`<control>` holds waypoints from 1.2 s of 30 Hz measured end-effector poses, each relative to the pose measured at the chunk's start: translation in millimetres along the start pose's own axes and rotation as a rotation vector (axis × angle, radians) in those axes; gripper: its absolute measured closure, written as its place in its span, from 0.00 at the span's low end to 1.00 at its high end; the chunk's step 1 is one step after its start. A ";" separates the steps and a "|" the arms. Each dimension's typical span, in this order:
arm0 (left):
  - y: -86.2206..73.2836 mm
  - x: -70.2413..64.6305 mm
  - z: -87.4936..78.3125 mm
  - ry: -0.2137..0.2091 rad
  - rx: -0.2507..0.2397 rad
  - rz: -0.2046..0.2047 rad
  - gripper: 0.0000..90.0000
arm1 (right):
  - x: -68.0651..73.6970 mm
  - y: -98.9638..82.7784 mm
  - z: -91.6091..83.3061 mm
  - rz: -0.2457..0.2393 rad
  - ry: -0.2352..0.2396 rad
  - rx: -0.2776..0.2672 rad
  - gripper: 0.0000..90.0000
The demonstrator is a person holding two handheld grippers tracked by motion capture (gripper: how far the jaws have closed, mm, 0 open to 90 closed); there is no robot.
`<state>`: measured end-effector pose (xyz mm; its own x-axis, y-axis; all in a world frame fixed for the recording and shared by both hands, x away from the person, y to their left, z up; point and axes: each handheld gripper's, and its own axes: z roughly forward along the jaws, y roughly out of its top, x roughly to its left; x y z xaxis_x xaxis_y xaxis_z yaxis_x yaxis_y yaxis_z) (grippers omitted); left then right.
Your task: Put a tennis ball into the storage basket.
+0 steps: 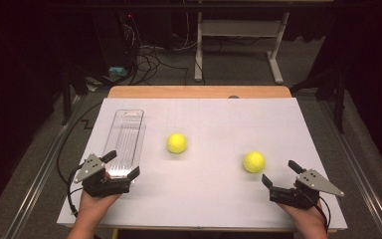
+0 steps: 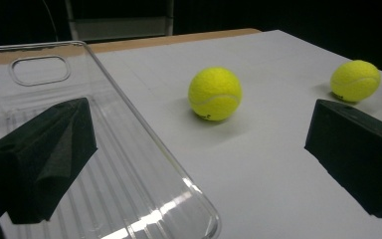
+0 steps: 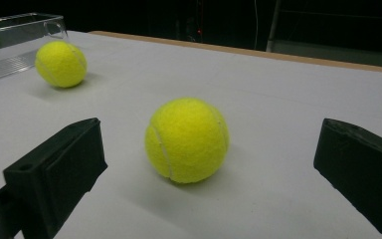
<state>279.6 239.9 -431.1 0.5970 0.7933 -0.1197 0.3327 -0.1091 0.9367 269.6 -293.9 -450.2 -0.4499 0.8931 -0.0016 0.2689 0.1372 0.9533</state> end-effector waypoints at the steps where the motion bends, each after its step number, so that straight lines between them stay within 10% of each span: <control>1: 0.5 -1.9 0.9 -0.005 0.002 0.003 0.00 | 0.0 -0.1 0.1 -0.001 0.000 0.000 0.00; 36: 9.4 -52.0 45.8 -0.144 0.057 0.020 0.01 | 2.7 -1.4 3.0 0.002 0.011 0.007 0.00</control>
<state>285.1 170.2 -431.1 0.7011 0.6969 -0.1511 0.3584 -0.1612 0.9195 270.5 -290.4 -452.5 -0.4585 0.8887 0.0036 0.2759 0.1386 0.9511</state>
